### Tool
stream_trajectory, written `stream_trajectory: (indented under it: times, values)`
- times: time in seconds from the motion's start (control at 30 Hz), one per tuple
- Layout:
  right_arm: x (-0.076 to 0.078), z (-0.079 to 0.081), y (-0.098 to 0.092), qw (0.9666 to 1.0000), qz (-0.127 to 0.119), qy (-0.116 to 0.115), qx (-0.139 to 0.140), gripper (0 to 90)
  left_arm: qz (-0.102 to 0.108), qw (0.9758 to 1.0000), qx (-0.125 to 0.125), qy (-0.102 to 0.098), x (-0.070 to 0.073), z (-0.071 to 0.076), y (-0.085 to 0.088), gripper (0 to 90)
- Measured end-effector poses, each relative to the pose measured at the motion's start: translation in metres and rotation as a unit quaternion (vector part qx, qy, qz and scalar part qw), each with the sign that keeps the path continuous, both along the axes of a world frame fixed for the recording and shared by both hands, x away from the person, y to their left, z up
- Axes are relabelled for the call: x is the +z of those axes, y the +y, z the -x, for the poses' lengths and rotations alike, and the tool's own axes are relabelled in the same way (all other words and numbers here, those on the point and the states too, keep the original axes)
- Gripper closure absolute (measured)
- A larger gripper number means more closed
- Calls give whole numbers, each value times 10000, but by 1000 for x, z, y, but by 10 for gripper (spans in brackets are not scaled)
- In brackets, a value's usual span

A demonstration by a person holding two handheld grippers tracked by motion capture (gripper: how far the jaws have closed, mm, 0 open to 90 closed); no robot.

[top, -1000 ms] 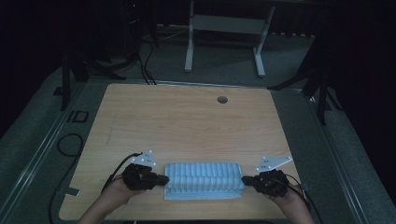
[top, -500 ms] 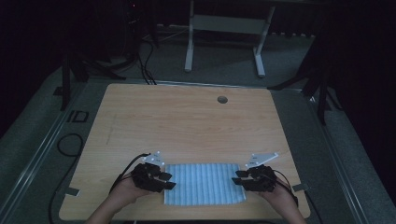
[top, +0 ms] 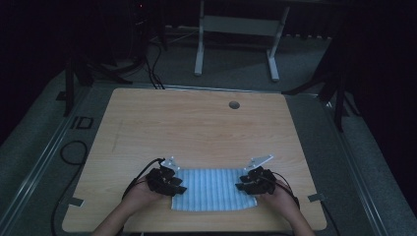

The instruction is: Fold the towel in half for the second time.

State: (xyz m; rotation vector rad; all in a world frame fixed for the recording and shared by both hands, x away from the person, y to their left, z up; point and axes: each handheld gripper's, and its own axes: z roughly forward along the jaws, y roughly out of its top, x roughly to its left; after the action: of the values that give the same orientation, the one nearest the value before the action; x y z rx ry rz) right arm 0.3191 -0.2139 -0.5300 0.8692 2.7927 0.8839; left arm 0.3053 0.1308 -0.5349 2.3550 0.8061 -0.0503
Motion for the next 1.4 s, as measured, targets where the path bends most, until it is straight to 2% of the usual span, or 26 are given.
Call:
stream_trajectory:
  times: [0.07, 0.33, 0.5, 0.53, 0.8, 1.03, 1.2, 1.4]
  values:
    - [0, -7, 3, 10000, 18, -31, -22, 618, 1, 10000, 29, -51, 0, -6, 2, 583]
    - [-1, -27, 11, 9999, 4, -60, -112, 596, -1, 9997, 232, -55, -1, -25, 9, 596]
    - [0, -52, 21, 9998, 44, 46, -163, 591, -277, 9989, 350, -138, 3, -44, 12, 595]
    - [0, -52, 21, 9998, 44, 46, -163, 591, -277, 9989, 350, -138, 3, -44, 12, 595]
    - [1, -89, 38, 9995, 78, 118, -274, 582, -186, 9982, 567, -21, 2, -79, 27, 596]
    - [1, -109, 52, 9992, 173, 89, -363, 571, -447, 9964, 709, -136, 4, -99, 31, 595]
    - [2, -117, 57, 9989, 211, 124, -396, 556, -401, 9957, 830, -134, 3, -104, 33, 595]
    - [3, -117, 53, 9988, -20, 265, -419, 506, -356, 9953, 874, -221, 5, -98, 33, 590]
